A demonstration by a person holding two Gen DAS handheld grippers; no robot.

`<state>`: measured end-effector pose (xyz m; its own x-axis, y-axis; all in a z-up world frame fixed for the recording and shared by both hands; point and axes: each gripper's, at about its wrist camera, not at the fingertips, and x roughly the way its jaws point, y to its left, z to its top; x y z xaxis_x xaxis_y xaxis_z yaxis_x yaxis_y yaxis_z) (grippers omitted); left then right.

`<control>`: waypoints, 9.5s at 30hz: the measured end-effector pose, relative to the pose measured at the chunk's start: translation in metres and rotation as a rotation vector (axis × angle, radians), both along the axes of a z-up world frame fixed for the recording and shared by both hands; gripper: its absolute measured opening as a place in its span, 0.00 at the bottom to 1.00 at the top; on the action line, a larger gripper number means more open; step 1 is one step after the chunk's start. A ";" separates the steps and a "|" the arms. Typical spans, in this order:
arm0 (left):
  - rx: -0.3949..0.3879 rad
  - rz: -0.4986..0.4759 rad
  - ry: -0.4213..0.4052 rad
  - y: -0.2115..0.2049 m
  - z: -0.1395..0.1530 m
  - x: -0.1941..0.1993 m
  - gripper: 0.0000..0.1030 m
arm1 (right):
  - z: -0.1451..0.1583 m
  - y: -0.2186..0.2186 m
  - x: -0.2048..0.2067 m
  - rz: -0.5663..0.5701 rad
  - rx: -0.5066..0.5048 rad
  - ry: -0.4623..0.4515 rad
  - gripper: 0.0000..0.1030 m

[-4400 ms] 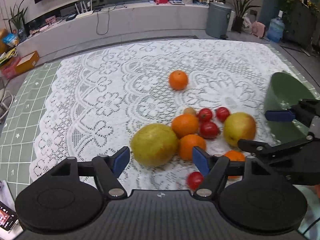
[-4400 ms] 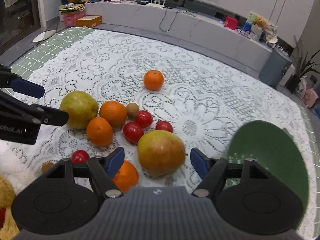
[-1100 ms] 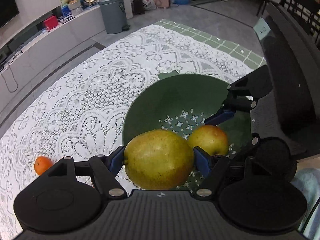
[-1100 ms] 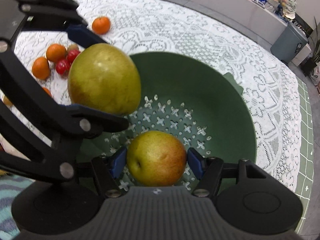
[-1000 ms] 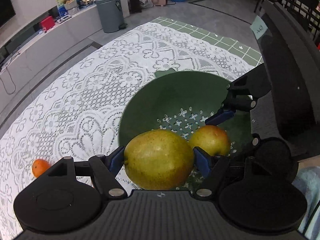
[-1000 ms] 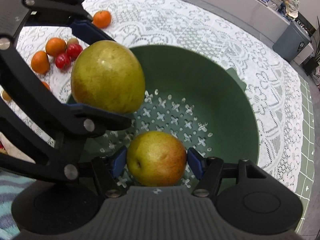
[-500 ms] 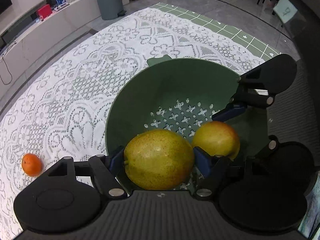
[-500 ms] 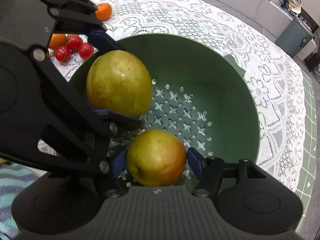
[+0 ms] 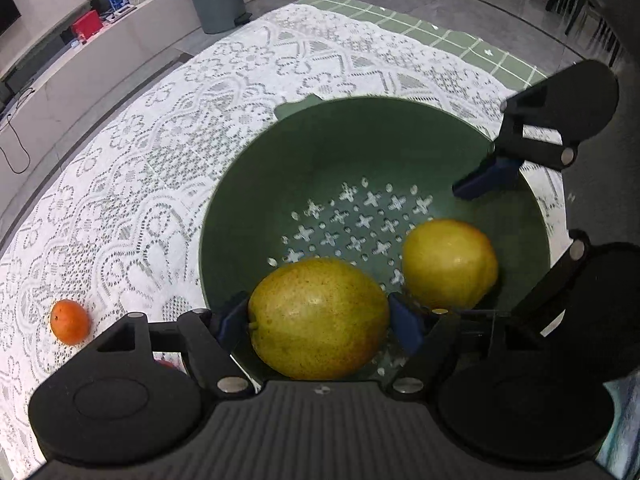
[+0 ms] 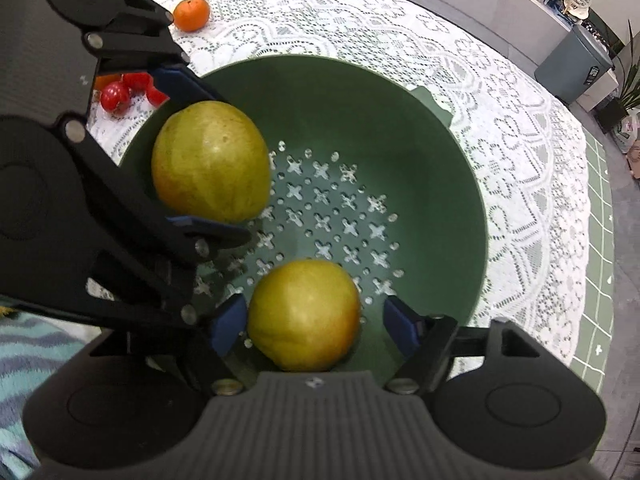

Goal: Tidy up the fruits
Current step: 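Carry both pears into the green colander and open both grippers, then lift both grippers out of the colander and move back over the fruit, then grasp the brown kiwi with the left gripper while the right gripper grasps an orange, then carry the kiwi and orange into the green colander, then open both grippers over the colander and withdraw toward the remaining fruit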

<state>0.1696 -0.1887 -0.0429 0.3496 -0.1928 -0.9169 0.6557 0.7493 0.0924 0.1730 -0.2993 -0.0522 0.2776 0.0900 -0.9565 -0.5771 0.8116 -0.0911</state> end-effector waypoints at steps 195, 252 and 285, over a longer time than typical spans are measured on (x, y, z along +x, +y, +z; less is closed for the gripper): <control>-0.320 0.601 -0.022 0.253 -0.013 -0.132 0.30 | -0.030 0.167 -0.089 -0.248 0.391 -0.031 0.40; -0.221 0.144 -0.069 0.030 0.016 -0.031 0.30 | 0.017 -0.024 -0.025 -0.337 0.067 -0.277 0.39; -0.162 0.148 -0.047 0.024 0.000 -0.031 0.42 | 0.015 -0.016 -0.024 -0.293 0.034 -0.262 0.51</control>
